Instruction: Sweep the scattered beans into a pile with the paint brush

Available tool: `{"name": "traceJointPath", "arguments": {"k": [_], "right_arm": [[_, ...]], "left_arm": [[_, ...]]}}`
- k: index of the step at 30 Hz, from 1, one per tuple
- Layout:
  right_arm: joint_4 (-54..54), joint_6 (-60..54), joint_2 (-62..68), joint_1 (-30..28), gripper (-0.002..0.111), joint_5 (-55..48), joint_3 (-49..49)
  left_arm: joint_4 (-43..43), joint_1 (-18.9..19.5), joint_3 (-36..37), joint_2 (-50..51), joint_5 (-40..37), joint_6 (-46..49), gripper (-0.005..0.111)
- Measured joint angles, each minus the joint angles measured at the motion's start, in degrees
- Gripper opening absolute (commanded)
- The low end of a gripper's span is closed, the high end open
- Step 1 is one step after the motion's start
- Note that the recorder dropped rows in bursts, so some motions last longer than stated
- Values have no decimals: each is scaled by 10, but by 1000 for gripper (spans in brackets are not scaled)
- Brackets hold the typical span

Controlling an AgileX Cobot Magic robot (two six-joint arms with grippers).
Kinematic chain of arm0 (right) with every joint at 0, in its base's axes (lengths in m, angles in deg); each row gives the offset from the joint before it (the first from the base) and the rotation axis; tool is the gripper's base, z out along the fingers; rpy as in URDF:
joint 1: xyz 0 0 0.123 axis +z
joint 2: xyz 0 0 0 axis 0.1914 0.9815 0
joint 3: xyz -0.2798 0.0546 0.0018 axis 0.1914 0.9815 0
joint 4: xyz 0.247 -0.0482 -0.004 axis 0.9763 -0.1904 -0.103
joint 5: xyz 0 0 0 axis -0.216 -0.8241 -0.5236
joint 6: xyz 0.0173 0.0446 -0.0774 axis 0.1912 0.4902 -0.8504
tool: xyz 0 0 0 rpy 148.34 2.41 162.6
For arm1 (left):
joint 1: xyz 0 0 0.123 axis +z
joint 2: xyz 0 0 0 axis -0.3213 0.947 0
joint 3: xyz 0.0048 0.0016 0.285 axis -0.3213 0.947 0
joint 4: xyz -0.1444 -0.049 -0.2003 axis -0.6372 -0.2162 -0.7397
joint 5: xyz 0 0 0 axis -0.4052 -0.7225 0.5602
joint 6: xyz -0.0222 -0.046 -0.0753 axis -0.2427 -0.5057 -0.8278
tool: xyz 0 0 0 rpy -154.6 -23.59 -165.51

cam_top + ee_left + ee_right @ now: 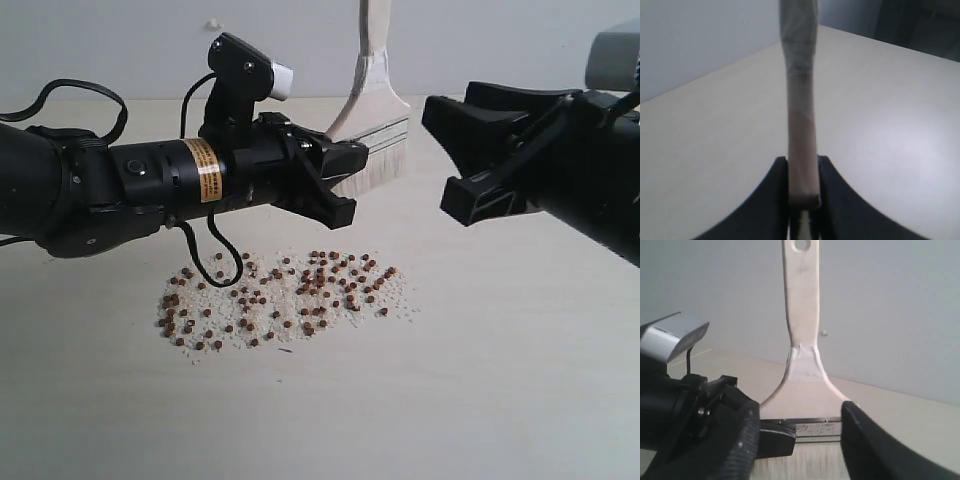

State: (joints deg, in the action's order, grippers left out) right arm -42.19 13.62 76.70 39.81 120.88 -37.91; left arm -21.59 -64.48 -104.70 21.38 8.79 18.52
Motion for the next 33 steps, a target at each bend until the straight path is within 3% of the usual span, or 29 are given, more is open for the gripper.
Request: {"name": "traceJointPath", "arguments": {"k": [11, 33], "right_arm": [[-41, 7, 89, 0, 71, 17, -72], [-57, 14, 166, 0, 70, -53, -177]], "left_arm": [[-3, -1, 0, 0, 0, 2, 0], [-3, -1, 0, 0, 0, 2, 0]]}}
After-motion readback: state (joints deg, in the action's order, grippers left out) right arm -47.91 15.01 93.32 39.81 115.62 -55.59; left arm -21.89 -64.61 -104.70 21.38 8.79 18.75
